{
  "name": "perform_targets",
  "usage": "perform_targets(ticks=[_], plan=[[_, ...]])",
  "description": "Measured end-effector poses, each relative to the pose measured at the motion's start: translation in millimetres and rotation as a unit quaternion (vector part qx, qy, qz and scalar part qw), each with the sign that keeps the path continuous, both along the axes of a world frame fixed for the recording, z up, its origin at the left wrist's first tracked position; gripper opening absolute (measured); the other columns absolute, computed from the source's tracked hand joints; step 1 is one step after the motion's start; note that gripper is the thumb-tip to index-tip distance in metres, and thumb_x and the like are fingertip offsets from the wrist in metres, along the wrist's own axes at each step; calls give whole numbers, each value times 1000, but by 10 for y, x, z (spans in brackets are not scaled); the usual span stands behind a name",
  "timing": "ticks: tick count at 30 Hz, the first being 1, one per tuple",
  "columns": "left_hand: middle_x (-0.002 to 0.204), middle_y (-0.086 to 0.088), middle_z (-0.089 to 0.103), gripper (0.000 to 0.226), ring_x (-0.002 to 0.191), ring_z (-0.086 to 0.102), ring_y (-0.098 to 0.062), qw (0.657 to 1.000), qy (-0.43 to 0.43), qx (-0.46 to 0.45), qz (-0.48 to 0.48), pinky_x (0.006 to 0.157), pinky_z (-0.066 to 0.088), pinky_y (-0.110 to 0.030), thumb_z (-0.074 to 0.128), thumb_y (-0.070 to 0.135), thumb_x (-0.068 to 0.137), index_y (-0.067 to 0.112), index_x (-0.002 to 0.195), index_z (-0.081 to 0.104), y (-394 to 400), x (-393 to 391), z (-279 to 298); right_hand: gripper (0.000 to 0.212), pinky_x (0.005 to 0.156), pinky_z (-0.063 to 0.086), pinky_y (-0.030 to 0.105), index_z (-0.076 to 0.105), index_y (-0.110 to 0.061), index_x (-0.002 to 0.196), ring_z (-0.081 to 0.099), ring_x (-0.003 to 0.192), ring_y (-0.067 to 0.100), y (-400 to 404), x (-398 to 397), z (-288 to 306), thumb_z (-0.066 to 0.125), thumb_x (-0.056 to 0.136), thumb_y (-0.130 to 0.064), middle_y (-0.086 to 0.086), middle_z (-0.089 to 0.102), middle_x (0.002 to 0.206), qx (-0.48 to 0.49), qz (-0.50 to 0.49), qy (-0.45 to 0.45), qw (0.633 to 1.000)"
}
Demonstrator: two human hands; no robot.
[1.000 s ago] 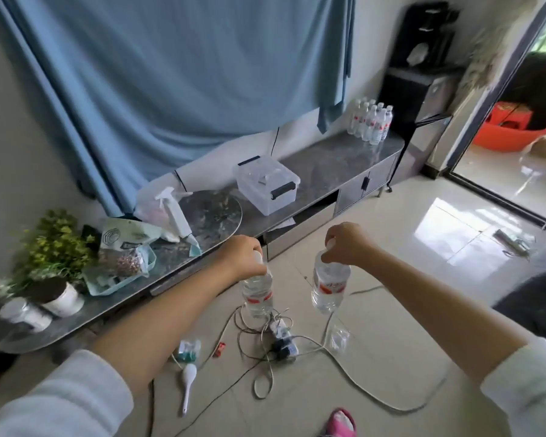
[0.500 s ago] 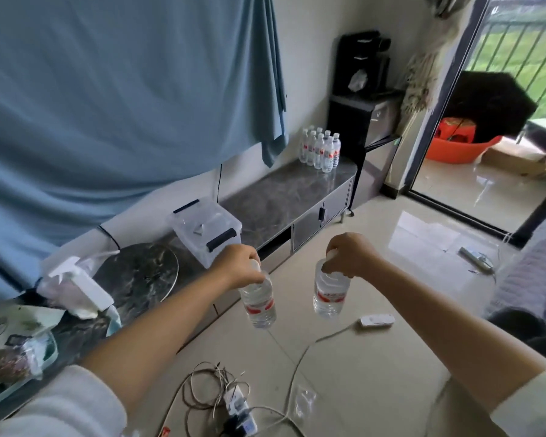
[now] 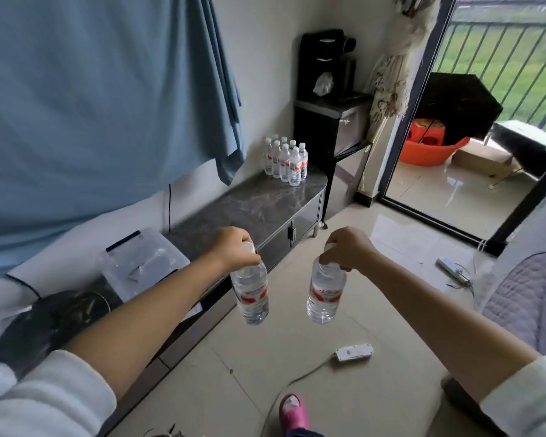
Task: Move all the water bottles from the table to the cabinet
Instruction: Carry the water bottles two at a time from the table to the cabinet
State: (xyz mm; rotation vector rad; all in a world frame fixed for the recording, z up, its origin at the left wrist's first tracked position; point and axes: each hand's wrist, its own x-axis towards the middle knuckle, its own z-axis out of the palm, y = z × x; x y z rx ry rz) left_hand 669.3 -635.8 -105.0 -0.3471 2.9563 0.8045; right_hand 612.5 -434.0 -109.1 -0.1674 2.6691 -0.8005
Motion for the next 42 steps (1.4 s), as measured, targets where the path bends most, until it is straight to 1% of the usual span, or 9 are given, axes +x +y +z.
perform_targets(ticks=[3,8,12,21,26,30,32,38,42], plan=[[93,-11,67,25,82,54,-17,1000,14,-2,-7,73,45,-26,74,15,72,2,93,71,-34,-572,-15,22,25,31,9,67,5,90,38,15,1,22,-514,-27,70,72,-8,1,47,49,-4,-1,-8,1000],[87,0,57,25,83,54,-16,999,13,-16,-34,76,49,-30,73,17,72,5,93,70,-80,-1659,46,25,39,40,17,66,2,97,46,43,11,-16,-1494,35,68,75,-8,7,55,69,8,10,-12,1000],[87,-1,58,25,83,53,-16,999,21,-10,-39,74,45,-28,73,17,72,4,93,69,-93,-2376,66,27,42,43,19,66,3,101,47,47,12,1,-2154,80,67,76,-7,10,56,82,-10,-2,1,1000],[88,-1,56,18,83,51,-17,1000,12,1,-14,71,39,-24,72,17,75,8,90,68,-88,-3948,-77,21,23,29,8,65,5,91,45,24,4,-33,-3809,-5,66,76,-9,2,47,54,2,-22,-4,1000],[90,-2,60,20,84,53,-18,999,-32,-16,-10,76,48,-30,73,20,73,11,89,66,-43,-4883,-116,20,26,33,9,65,0,92,47,33,6,11,-4814,-110,68,75,-10,2,50,58,21,19,-14,999],[101,-6,68,18,87,57,-19,999,-42,-19,7,80,49,-29,70,19,74,12,90,67,18,-5544,-161,34,40,41,18,62,-1,105,50,53,17,45,-5582,-136,71,76,-16,8,53,88,50,84,-12,995],[105,-7,69,22,91,60,-21,999,-41,-9,25,78,47,-28,70,17,74,8,94,69,33,-5822,-207,37,34,39,12,61,-3,108,49,58,19,44,-5933,-153,72,76,-19,6,52,91,59,102,-9,993],[93,-4,63,13,87,57,-21,996,-56,31,68,77,47,-30,70,16,73,13,85,64,41,-6610,-426,36,44,37,16,62,-2,106,43,52,10,-32,-6870,-320,71,76,-18,5,51,91,57,115,-5,992],[88,2,59,14,83,54,-16,992,-86,41,81,71,42,-26,71,19,72,15,82,63,-25,-7076,-647,36,43,34,14,62,-3,107,50,75,19,-134,-7354,-509,71,76,-18,3,48,95,73,134,-17,988]])
